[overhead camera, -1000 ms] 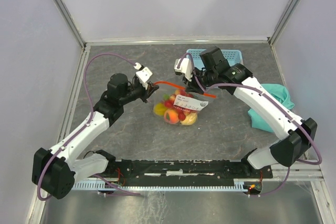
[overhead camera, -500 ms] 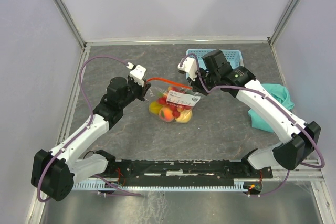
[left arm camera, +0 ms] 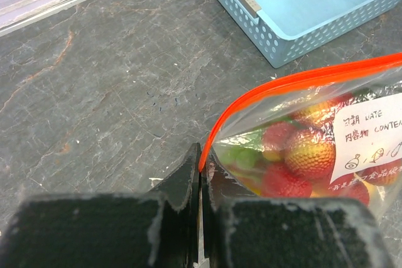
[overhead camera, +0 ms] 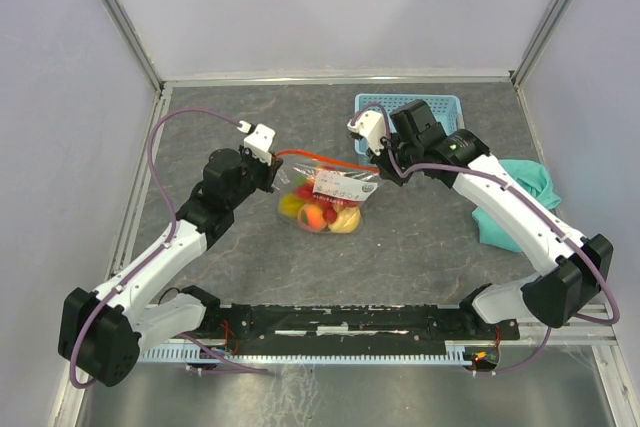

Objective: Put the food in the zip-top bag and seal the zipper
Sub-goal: Zip the zipper food storage bag at the center of the board, then place the zipper food storage bag at the center of the board.

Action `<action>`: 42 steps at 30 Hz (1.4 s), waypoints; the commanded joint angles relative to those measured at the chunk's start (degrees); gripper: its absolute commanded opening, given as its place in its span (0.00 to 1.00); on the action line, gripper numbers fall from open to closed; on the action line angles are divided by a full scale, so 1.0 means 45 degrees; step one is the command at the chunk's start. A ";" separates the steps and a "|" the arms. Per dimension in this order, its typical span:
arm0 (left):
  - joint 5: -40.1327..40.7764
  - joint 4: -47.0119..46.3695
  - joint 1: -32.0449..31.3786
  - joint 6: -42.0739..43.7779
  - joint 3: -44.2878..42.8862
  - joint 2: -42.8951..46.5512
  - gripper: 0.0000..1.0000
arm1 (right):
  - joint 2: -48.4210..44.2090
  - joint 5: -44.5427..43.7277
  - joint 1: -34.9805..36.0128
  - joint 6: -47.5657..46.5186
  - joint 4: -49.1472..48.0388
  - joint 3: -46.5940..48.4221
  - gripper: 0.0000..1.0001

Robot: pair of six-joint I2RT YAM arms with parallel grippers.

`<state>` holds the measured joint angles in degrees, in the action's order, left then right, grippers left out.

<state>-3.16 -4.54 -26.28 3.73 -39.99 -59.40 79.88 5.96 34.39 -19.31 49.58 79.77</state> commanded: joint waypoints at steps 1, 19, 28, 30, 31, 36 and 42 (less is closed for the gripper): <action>0.0895 0.0179 0.0198 0.0532 -0.0270 0.0236 0.03 | -0.0473 -0.0793 -0.0513 0.0512 0.0698 -0.0057 0.01; -0.0250 0.1340 0.0200 0.0169 -0.1587 -0.1106 0.26 | 0.0607 -0.0041 -0.0599 0.2511 -0.0835 -0.0244 0.20; 0.1134 0.1317 0.0208 -0.1266 -0.1275 0.0645 0.59 | -0.1045 -0.1657 -0.0609 0.3275 -0.2985 -0.1483 0.70; 0.1763 0.1282 0.0199 -0.1675 -0.1112 0.1245 0.65 | -0.1671 -0.2285 -0.0640 0.3497 -0.3582 -0.1913 0.78; 0.2146 0.1281 0.0214 -0.1886 -0.1055 0.1544 0.68 | -0.1998 -0.2618 -0.0676 0.3616 -0.3878 -0.2165 0.82; 0.4315 0.1778 0.0214 -0.3387 -0.0740 0.3175 0.84 | -0.3846 -0.4523 -0.0912 0.3933 -0.4873 -0.3566 0.94; 0.7753 0.3663 0.0203 -0.5121 -0.0840 0.4790 0.89 | -0.6515 -0.7889 -0.1156 0.4136 -0.6075 -0.5544 0.99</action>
<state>19.20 7.03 -25.56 -11.64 -43.42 -41.21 56.82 -16.25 29.82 -2.55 29.02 59.00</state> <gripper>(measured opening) 0.893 0.991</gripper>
